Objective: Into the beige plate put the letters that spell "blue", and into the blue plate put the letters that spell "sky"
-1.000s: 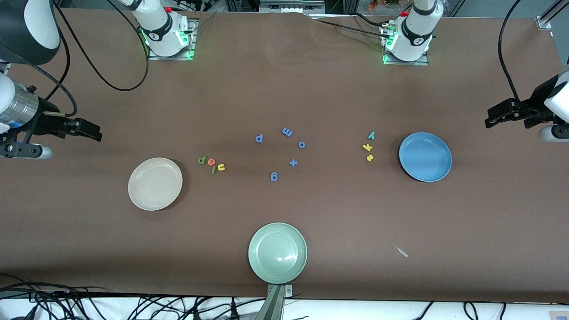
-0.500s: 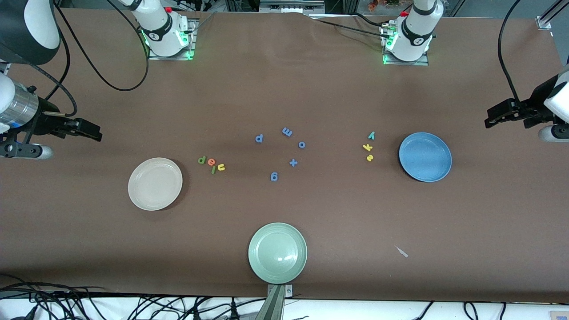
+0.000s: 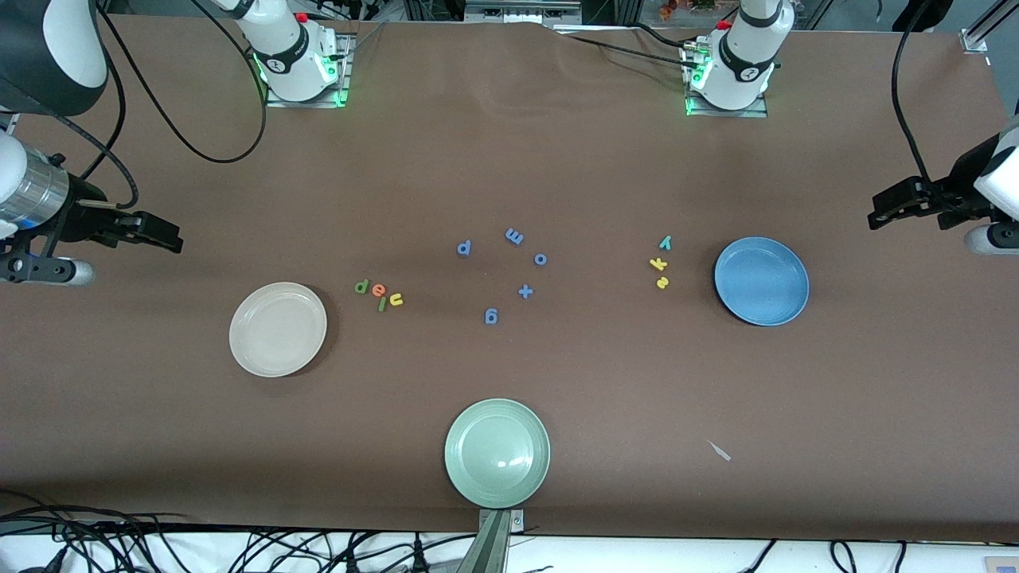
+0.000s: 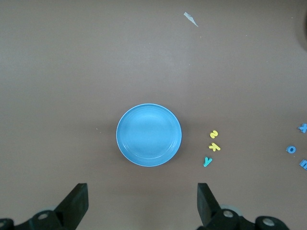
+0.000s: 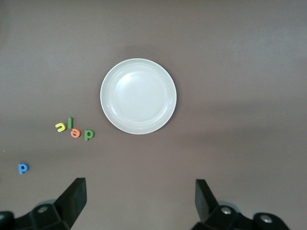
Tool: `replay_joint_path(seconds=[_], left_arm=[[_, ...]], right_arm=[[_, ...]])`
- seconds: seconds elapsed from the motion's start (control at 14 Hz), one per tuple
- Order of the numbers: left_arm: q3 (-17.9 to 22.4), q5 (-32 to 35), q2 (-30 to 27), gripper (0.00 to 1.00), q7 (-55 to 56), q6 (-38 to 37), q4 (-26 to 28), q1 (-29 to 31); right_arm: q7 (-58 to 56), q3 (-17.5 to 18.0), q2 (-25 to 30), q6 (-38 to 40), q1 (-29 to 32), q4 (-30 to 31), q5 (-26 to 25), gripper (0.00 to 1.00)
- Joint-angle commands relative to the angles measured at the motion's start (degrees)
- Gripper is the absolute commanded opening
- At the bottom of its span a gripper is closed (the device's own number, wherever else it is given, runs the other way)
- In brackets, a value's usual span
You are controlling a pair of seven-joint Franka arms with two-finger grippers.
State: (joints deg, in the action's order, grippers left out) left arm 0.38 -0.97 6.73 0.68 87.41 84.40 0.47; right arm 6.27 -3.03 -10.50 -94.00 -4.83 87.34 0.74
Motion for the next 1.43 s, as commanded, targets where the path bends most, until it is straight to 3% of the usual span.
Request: replay_joint_path(seconds=[0.0,0.36,0.64,0.79,1.07,1.21,1.36], left_arm=[[-0.12,1.85,-0.49,1.00,0.64,0.21,0.50,-0.38],[-0.03,1.85,-0.06,0.99,0.64,1.61,2.78,0.32],[0.06,1.76,-0.05,0.98,2.74,14.25,13.31,0.41],[-0.03,1.76,0.12,0.98,5.72,20.57,18.58,-0.46],[-3.71,1.76,1.08,0.98,12.05,29.81,26.07,-0.91],[-6.26,1.76,1.26,0.98,14.96,34.99,30.28,-0.91],[-8.20,1.59,4.40,0.96,15.23,36.34,31.00,-0.91]], right_arm=[[0.59,0.13,0.84,-0.04,0.17,0.29,-0.12,1.00],[0.41,0.13,0.49,-0.30,0.35,0.11,-0.13,1.00],[0.23,0.13,-0.39,-0.65,0.35,-0.68,-0.73,1.00],[0.41,0.31,-4.33,-2.93,-0.18,-0.86,-0.74,1.00],[-0.47,0.74,-8.20,-5.92,-0.97,0.11,-0.04,1.00],[0.93,1.10,-10.66,-7.68,-4.64,0.20,0.05,0.99],[5.75,1.27,-12.69,-10.14,-6.50,0.29,0.14,0.99]])
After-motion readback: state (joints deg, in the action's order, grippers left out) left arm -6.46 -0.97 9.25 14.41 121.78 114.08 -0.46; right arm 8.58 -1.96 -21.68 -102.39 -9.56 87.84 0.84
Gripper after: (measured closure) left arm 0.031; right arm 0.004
